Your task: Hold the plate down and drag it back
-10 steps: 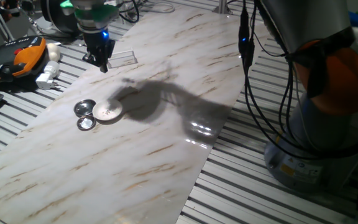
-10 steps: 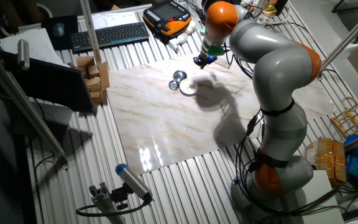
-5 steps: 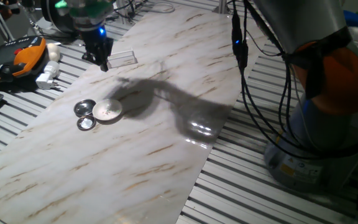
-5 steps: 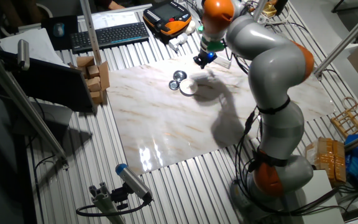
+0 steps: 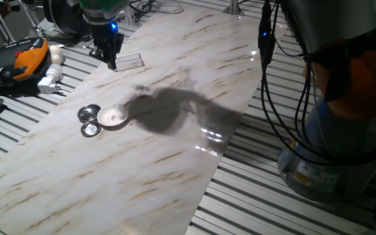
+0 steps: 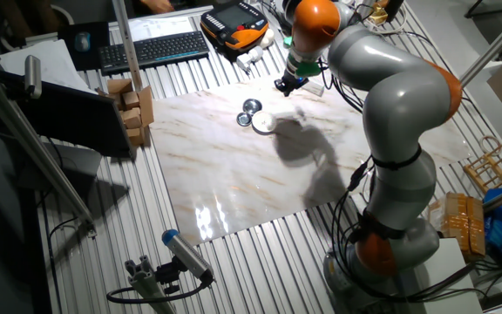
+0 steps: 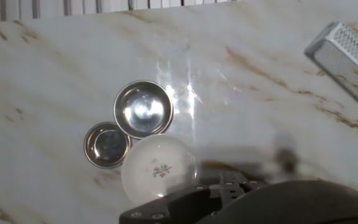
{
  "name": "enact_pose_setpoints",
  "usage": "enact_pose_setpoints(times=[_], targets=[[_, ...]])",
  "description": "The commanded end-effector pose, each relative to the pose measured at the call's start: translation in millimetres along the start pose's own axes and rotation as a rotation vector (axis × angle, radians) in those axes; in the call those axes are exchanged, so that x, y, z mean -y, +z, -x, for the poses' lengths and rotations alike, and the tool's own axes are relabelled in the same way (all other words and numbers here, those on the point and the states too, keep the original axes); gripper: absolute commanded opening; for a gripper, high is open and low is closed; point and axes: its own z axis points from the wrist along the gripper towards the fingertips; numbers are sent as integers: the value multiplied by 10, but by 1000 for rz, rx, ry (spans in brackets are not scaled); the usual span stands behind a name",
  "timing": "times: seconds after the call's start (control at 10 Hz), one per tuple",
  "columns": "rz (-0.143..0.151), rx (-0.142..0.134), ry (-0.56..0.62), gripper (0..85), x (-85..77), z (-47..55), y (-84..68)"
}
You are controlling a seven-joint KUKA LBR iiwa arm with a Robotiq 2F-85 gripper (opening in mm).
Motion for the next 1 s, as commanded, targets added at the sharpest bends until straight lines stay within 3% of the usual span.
enact_pose_setpoints(times=[0.0,0.1,0.3,0.6,0.9], targets=[[-8,0,-3,0,-11,-42,-43],[-9,-7,-17,0,5,-76,-68],[32,-21,-27,0,44,-103,-104],[17,-7,-24,0,71,-136,-129],[50,-5,-1,0,116,-184,-154]])
